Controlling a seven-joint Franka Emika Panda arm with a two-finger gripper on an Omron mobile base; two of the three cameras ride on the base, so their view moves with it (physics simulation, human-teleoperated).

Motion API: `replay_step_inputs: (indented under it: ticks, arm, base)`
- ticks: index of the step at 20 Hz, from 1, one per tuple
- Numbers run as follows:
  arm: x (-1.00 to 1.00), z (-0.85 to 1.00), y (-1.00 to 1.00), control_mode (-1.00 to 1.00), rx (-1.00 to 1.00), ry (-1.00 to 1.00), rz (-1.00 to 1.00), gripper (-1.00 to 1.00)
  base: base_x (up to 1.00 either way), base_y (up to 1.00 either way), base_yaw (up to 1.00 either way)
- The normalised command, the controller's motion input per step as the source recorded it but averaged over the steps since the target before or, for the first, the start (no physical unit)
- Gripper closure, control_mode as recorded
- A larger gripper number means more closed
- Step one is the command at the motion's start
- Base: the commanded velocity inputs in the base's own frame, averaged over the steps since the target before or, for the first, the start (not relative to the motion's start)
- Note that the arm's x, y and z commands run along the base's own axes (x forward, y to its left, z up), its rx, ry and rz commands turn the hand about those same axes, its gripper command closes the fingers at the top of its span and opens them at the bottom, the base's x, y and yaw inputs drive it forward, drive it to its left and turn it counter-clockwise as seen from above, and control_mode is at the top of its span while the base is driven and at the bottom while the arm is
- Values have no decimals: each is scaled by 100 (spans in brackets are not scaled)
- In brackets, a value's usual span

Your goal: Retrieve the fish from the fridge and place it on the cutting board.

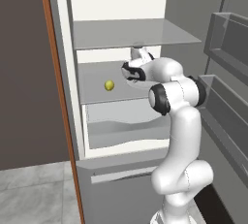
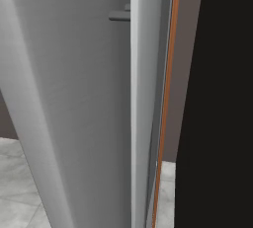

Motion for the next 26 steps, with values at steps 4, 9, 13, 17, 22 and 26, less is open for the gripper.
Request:
replay_step_inputs:
  ticks: [4, 9, 13, 17, 22, 26]
  arm:
    - [0, -11, 0, -100, 8, -2, 0, 100]
    - [0, 0, 0, -100, 1, -10, 0, 100]
    - [0, 0, 1, -100, -7, -28, 0, 100]
    - [0, 3, 0, -100, -9, -22, 0, 100]
    - [-11, 23, 0, -100, -6, -7, 0, 100]
    - [-35, 38, 5, -100, -3, -7, 0, 100]
  base:
    - [0, 0, 0]
    - [0, 0, 0]
    - [0, 0, 0]
    - [0, 0, 0]
    - [0, 0, 0]
    - [0, 0, 0]
